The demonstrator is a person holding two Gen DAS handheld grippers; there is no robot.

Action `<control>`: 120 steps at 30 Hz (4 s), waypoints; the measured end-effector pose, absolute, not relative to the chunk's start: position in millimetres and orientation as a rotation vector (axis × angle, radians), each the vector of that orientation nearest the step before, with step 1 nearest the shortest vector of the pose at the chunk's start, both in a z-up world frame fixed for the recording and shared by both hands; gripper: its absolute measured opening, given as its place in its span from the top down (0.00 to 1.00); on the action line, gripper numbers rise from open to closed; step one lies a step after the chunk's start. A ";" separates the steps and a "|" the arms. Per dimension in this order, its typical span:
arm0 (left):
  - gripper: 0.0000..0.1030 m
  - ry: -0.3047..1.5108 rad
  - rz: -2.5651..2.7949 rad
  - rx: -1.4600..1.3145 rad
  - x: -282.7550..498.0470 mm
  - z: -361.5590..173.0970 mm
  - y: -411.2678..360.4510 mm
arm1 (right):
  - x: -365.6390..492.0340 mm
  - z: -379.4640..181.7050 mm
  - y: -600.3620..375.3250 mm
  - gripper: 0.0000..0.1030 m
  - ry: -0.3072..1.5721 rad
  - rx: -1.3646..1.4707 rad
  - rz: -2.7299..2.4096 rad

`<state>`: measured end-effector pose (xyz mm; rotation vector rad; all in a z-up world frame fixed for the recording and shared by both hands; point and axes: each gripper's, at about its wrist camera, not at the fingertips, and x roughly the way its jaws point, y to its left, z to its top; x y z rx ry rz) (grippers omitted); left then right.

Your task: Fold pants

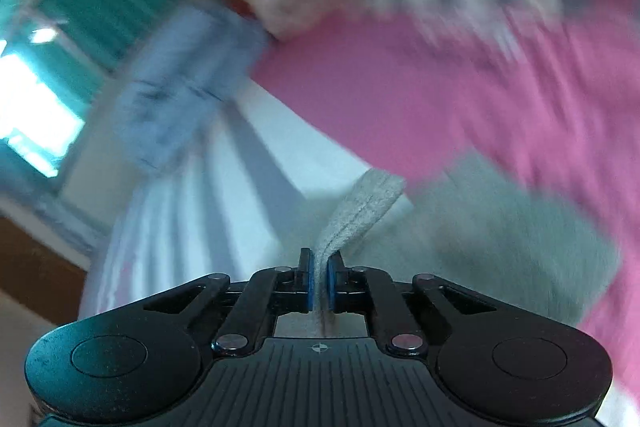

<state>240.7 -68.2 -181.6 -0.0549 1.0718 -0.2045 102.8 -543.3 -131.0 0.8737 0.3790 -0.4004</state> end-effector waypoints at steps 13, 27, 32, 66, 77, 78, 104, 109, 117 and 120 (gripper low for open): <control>0.32 1.068 -0.203 -0.052 239.8 -182.5 -68.0 | 26.5 -201.2 -558.0 0.90 0.527 0.955 -0.555; 0.30 1.069 -0.206 -0.045 240.8 -184.0 -68.5 | 4.0 -183.4 -558.5 0.94 0.483 1.031 -0.573; 0.30 1.070 -0.207 -0.038 240.9 -183.3 -70.3 | -5.2 -207.7 -562.1 0.94 0.561 1.044 -0.624; 0.22 1.033 -0.184 -0.113 239.3 -165.0 -59.6 | 17.4 -179.5 -576.5 0.33 0.503 0.988 -0.629; 0.20 0.953 0.049 -0.189 259.5 -146.5 43.7 | 27.5 -169.2 -542.7 0.33 0.569 1.014 -0.529; 0.19 0.961 0.080 -0.192 262.8 -150.6 53.7 | 28.9 -170.9 -541.5 0.33 0.574 1.022 -0.533; 0.20 1.003 -0.169 -0.129 243.1 -160.2 -50.3 | 23.4 -195.3 -566.9 0.84 0.558 1.156 -0.628; 0.20 1.024 -0.166 -0.105 243.1 -170.8 -53.8 | 32.8 -206.8 -574.5 0.77 0.501 1.226 -0.649; 0.19 1.021 -0.170 -0.047 242.8 -175.1 -62.4 | 35.7 -185.1 -572.8 0.93 0.445 1.080 -0.625; 0.18 1.019 -0.172 -0.049 241.7 -173.7 -62.2 | 49.6 -161.2 -561.2 0.93 0.429 0.965 -0.577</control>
